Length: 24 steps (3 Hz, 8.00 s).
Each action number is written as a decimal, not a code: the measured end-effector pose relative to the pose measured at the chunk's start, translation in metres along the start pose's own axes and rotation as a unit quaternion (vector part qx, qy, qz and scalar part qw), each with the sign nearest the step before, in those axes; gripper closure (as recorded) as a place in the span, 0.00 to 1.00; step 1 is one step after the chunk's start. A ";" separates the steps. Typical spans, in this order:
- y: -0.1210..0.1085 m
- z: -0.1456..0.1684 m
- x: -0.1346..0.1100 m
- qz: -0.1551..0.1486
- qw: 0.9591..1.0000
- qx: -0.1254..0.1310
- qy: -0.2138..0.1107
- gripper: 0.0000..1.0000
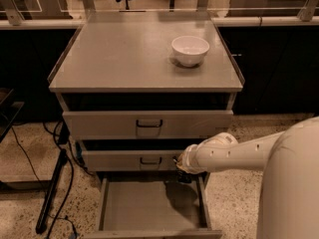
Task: Pick rxbar chocolate from bottom drawer and place on counter
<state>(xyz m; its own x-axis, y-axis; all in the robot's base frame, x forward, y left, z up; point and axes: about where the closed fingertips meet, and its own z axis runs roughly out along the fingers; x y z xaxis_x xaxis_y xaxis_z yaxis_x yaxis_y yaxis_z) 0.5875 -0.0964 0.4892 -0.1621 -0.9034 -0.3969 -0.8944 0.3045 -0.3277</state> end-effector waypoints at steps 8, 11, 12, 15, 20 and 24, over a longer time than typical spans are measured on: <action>-0.037 -0.136 -0.080 -0.069 0.994 0.080 -0.034 1.00; -0.055 -0.166 -0.140 -0.146 0.982 0.106 -0.059 1.00; -0.067 -0.188 -0.175 -0.196 0.969 0.127 -0.075 1.00; -0.090 -0.241 -0.188 -0.206 0.959 0.182 -0.064 1.00; -0.165 -0.328 -0.243 -0.259 0.925 0.269 -0.066 1.00; -0.239 -0.330 -0.306 -0.298 0.910 0.254 -0.134 1.00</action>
Offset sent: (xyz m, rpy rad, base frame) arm 0.0153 0.0023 0.1413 -0.0155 -0.1914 0.0691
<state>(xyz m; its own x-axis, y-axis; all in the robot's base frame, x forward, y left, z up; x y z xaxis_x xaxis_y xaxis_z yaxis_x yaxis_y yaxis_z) 0.7129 0.0076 0.9716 0.4569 -0.8688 -0.1908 -0.4712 -0.0545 -0.8803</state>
